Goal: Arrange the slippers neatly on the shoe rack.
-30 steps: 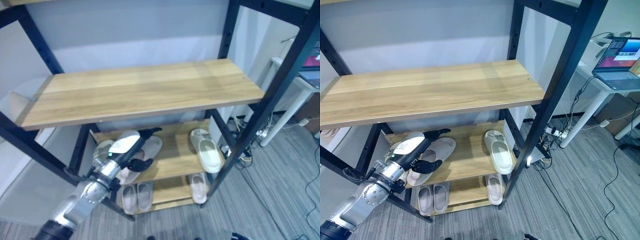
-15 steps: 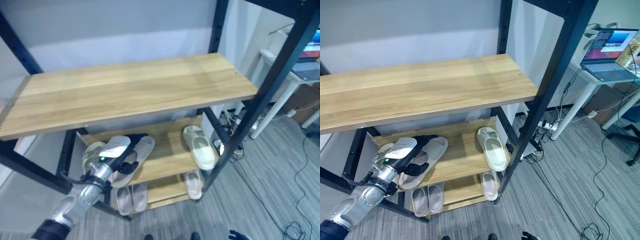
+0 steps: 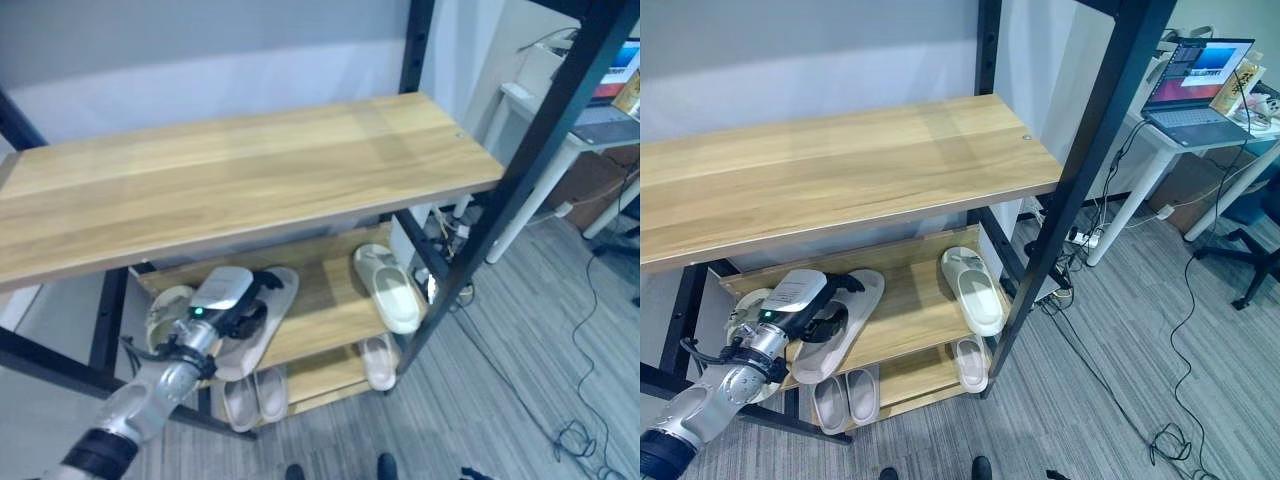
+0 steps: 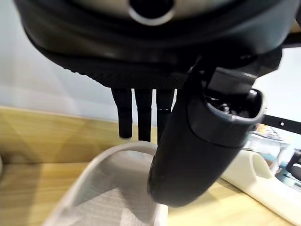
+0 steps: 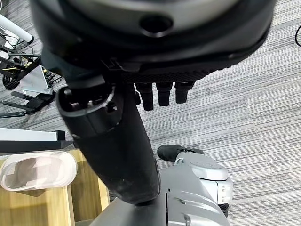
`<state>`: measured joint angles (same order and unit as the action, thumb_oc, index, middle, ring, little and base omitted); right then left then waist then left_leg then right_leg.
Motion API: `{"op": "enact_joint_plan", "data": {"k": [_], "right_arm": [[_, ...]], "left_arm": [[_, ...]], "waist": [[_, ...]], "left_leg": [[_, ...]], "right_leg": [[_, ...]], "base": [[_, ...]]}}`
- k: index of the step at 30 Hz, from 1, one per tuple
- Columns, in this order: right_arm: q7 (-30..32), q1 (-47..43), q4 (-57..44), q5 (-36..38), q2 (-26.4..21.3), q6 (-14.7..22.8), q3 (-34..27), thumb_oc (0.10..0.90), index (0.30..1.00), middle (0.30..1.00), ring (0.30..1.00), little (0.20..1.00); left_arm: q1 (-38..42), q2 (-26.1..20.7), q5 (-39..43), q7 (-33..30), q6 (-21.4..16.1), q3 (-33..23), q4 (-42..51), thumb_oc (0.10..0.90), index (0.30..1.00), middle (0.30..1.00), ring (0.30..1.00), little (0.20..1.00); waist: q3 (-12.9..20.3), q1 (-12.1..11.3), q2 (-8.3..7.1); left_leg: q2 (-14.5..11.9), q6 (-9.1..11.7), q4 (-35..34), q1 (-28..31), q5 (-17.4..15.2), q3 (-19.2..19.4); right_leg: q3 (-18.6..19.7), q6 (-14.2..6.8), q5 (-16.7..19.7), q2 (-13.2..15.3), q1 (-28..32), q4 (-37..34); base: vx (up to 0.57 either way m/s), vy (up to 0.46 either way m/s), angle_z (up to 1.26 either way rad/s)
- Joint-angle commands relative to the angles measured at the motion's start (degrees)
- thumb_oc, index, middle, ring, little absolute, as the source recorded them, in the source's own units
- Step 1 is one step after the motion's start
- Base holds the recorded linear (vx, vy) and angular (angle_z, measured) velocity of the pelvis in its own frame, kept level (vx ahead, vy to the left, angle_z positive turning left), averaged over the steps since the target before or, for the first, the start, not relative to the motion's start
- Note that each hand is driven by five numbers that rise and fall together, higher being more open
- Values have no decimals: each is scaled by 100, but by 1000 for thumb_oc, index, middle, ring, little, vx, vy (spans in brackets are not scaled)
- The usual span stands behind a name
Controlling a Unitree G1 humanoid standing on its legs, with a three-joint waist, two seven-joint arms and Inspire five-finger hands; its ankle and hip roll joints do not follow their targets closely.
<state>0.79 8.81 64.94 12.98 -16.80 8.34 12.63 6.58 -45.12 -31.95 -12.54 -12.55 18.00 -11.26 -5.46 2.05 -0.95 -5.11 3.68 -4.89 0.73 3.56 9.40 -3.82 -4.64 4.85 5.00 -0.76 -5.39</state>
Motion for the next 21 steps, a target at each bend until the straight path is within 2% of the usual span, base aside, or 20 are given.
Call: {"op": "enact_joint_plan", "data": {"k": [1,6,7,8,10,15,21], "right_arm": [[67,-220,-192,-21,-177,121,57,800,900,900,900,900],[83,-215,-111,-13,-103,91,6,800,900,900,900,900],[81,-210,-97,-11,-84,79,-6,800,900,900,900,900],[81,-206,-95,-11,-86,78,-5,800,900,900,900,900],[88,-227,-11,-4,-49,35,-35,800,900,900,900,900],[84,-225,-19,8,-16,27,-60,800,900,900,900,900],[96,-252,20,-14,-1,2,-46,800,900,900,900,900]], "left_arm": [[1209,180,339,-358,-202,-195,70,400,300,300,300,300],[1027,490,695,-305,-300,-337,351,400,300,300,300,300],[917,611,881,-263,-342,-411,490,400,300,300,300,300],[908,612,884,-258,-340,-414,496,400,300,300,300,300],[649,895,1470,-132,-508,-504,955,400,300,300,300,300],[328,1002,1954,26,-651,-540,1470,400,300,300,300,300],[-11,952,2167,258,-671,-451,1754,400,300,300,300,300]], "waist": [[-138,140,77],[-110,113,80],[-108,108,80],[-95,112,86],[-97,69,84],[-80,16,90],[-74,-65,107]], "left_leg": [[120,98,-11,172,-539,158],[135,93,-11,235,-557,126],[136,90,-11,219,-480,122],[136,94,-11,249,-552,110],[143,90,-11,278,-481,69],[127,92,-11,317,-458,33],[99,112,-11,316,-384,-31]], "right_leg": [[-193,-424,-506,70,381,39],[-225,-401,-532,77,466,39],[-241,-376,-480,77,459,39],[-244,-388,-539,77,489,39],[-304,-353,-501,77,533,39],[-346,-325,-519,64,597,39],[-449,-297,-539,24,647,39]], "base": [[0,0,0],[-6,-4,0],[0,0,0],[0,0,0],[-25,-35,3],[-10,-30,7],[-17,-31,6]]}}
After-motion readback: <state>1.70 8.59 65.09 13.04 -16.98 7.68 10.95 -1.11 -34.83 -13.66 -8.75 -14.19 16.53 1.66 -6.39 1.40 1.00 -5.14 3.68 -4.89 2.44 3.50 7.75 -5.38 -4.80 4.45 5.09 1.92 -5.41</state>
